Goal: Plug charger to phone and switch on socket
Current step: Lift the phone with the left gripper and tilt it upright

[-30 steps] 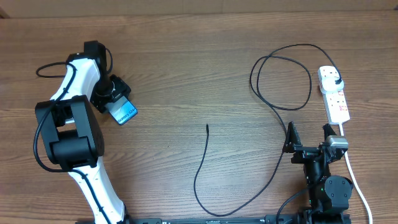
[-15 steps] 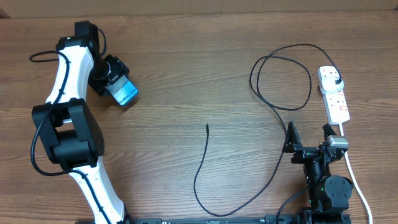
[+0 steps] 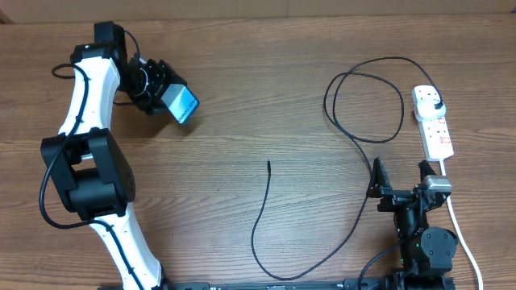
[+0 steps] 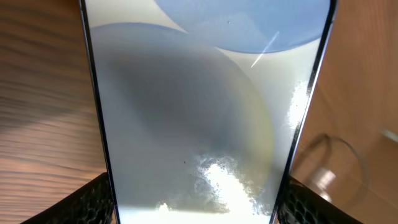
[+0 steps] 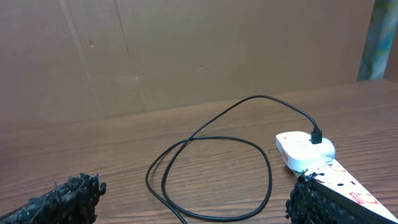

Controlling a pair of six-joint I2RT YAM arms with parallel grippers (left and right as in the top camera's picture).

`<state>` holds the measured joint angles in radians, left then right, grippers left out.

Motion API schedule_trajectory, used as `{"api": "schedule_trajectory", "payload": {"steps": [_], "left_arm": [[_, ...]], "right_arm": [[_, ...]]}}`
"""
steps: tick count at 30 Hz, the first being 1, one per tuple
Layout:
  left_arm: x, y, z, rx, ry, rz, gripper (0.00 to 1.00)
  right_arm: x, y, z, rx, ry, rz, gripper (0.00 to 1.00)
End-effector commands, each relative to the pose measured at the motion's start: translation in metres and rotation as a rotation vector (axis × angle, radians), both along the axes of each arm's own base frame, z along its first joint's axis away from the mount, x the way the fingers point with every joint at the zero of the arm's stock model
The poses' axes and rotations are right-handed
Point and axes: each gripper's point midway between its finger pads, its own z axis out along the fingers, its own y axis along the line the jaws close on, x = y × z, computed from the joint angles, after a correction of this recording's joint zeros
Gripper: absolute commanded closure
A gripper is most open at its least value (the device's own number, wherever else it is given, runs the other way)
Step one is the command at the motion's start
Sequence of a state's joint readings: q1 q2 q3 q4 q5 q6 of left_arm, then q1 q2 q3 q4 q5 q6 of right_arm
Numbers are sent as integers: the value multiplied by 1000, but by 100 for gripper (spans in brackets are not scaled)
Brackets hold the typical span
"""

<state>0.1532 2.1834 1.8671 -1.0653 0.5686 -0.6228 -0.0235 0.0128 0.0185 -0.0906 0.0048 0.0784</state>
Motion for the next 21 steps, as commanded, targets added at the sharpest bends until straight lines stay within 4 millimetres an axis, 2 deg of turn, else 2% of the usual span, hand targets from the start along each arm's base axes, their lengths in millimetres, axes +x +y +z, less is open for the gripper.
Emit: {"api": "schedule_trajectory", "payload": {"steps": [1, 8, 13, 21], "left_arm": [[7, -25, 28, -187, -58, -37, 96], [3, -51, 57, -412, -70, -67, 96], [-3, -56, 63, -505, 87, 58, 96], [-7, -69, 82, -633, 91, 26, 96]], "right_arm": [[0, 1, -1, -2, -6, 2, 0], [0, 1, -1, -2, -6, 2, 0], [0, 1, -1, -2, -6, 2, 0], [0, 1, -1, -2, -6, 2, 0]]}}
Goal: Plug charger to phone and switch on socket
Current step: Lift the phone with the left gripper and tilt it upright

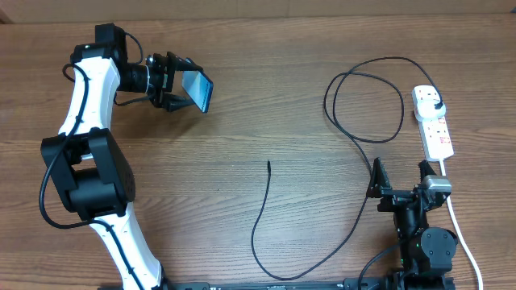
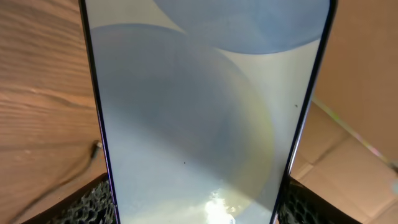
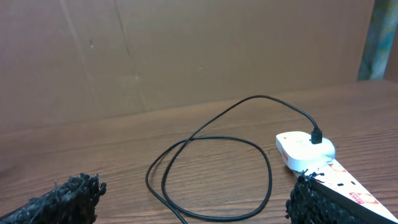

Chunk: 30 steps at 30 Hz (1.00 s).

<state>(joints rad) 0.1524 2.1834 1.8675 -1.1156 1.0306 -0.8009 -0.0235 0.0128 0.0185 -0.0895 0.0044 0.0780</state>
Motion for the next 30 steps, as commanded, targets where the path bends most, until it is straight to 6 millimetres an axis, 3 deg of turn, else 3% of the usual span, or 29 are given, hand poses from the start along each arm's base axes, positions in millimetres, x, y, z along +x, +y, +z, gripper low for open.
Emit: {"api": "schedule_trajectory", "payload": {"steps": [1, 19, 30], "left_arm": [[3, -13, 31, -154, -22, -14, 96], [-5, -24, 63, -375, 79, -5, 96], [-19, -26, 61, -401, 269, 43, 96]], "right_arm": [[0, 1, -2, -1, -5, 2, 0], [0, 1, -2, -1, -5, 1, 0], [0, 1, -2, -1, -5, 1, 0]]}}
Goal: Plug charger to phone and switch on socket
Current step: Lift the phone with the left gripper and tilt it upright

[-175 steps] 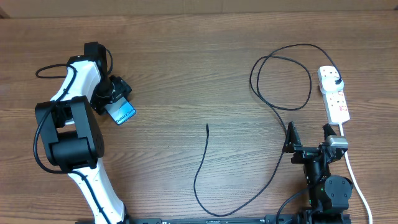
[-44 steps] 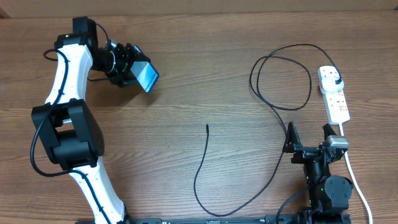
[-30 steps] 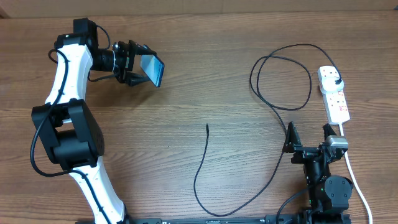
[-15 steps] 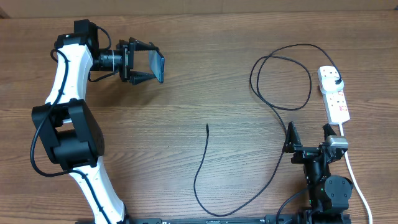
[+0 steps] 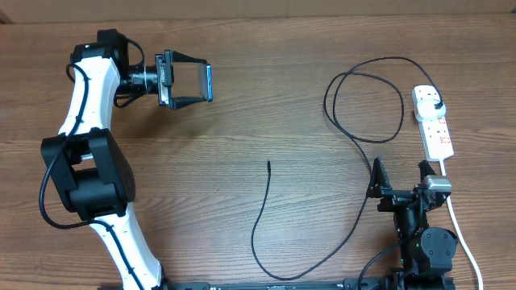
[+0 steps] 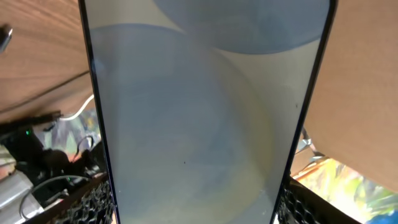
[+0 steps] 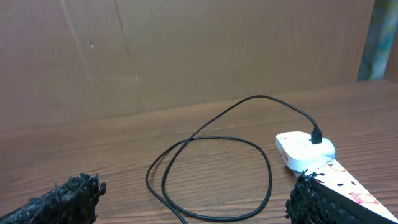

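My left gripper (image 5: 187,80) is shut on the phone (image 5: 193,80) and holds it up at the far left of the table, its long axis pointing right. In the left wrist view the phone's pale screen (image 6: 199,106) fills the frame between both fingertips (image 6: 93,199). The black charger cable (image 5: 260,217) lies mid-table with its free end (image 5: 268,163) loose. It loops (image 5: 363,97) back to the white charger (image 5: 428,98) in the power strip (image 5: 437,133), also seen as the power strip (image 7: 308,151). My right gripper (image 5: 401,187) rests open at the near right, empty.
A brown cardboard wall (image 7: 186,56) stands behind the table's far edge. The power strip's white lead (image 5: 459,229) runs down the right side past the right arm's base (image 5: 423,242). Bare wood (image 5: 266,105) lies between the phone and the cable loop.
The left gripper has turned the phone further, so it now points level to the right and sits slightly higher. Its wrist view shows room clutter instead of the tabletop. The right arm and cable are unchanged.
The left gripper first held the phone tilted low over the far-left table. Then the phone was raised and swung toward the right. Now it is held level, pointing right. The cable, power strip and open right gripper have stayed where they were.
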Controlling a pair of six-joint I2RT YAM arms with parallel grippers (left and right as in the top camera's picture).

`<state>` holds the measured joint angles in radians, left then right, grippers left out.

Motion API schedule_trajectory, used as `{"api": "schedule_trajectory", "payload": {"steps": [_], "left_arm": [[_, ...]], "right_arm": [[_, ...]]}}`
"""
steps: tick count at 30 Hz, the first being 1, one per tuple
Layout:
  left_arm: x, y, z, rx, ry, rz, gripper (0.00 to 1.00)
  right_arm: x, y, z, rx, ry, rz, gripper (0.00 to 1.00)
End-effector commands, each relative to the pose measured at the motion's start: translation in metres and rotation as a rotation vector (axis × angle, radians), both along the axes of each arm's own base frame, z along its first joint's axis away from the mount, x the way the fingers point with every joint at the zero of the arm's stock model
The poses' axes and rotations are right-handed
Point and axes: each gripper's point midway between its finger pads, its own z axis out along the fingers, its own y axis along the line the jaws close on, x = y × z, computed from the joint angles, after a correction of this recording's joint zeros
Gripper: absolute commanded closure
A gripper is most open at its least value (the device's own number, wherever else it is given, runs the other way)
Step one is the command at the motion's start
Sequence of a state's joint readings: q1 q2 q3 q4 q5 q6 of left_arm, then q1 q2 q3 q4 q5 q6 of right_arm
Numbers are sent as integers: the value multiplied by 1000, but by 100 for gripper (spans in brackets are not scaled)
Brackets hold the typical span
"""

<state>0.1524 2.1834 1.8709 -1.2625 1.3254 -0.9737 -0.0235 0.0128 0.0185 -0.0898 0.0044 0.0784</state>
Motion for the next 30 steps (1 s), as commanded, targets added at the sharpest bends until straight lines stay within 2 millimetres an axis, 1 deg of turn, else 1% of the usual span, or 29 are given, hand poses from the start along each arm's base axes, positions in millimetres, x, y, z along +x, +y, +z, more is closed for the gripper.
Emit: {"api": "schedule_trajectory", "payload": {"steps": [1, 8, 12, 30], "left_arm": [[0, -3, 15, -58, 17, 1, 96], [-7, -3, 6, -16, 84, 0, 96], [-11, -3, 6, -15, 112, -1, 96], [-11, -3, 6, -9, 68, -12, 96]], "right_arm": [[0, 1, -2, -2, -5, 1, 0], [0, 1, -2, -2, -5, 1, 0], [0, 1, -2, -2, -5, 1, 0], [0, 1, -2, -2, -5, 1, 0]]}}
